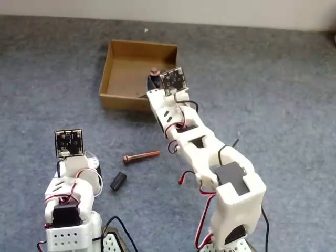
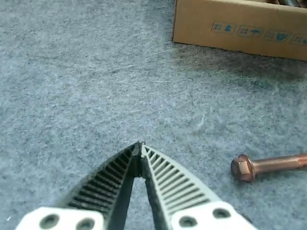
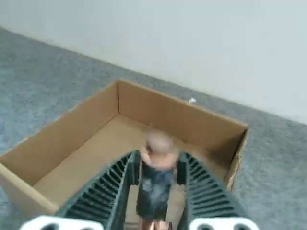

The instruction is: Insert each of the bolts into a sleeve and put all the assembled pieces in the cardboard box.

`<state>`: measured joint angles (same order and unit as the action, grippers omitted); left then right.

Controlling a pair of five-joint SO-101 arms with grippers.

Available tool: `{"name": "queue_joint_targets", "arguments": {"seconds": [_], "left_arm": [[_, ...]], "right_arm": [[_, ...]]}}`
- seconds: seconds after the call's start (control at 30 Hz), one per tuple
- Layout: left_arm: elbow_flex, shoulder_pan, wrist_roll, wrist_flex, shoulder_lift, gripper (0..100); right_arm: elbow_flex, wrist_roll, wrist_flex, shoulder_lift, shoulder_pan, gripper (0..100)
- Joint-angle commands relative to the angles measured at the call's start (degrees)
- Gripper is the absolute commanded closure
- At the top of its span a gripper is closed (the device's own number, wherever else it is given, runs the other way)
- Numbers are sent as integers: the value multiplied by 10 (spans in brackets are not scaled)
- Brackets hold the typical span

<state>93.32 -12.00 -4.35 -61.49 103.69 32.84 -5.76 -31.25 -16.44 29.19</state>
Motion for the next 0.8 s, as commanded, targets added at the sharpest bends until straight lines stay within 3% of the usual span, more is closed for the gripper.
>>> {"name": "queue_joint_targets", "arguments": {"seconds": [0.0, 0.17, 0.43, 0.67, 0.77], "left_arm": [[-1, -8, 7, 15, 5, 989], [-2, -10, 7, 15, 5, 989], [-8, -108, 3, 65, 5, 989], [-8, -162, 2, 101, 5, 989], [-14, -173, 2, 101, 5, 989]], "right_arm": [[-39, -4, 66, 47, -8, 847], [-25, -4, 137, 152, -6, 847], [107, 12, 411, 372, 69, 847], [103, 258, 677, 431, 167, 847], [73, 349, 740, 406, 222, 847]]}}
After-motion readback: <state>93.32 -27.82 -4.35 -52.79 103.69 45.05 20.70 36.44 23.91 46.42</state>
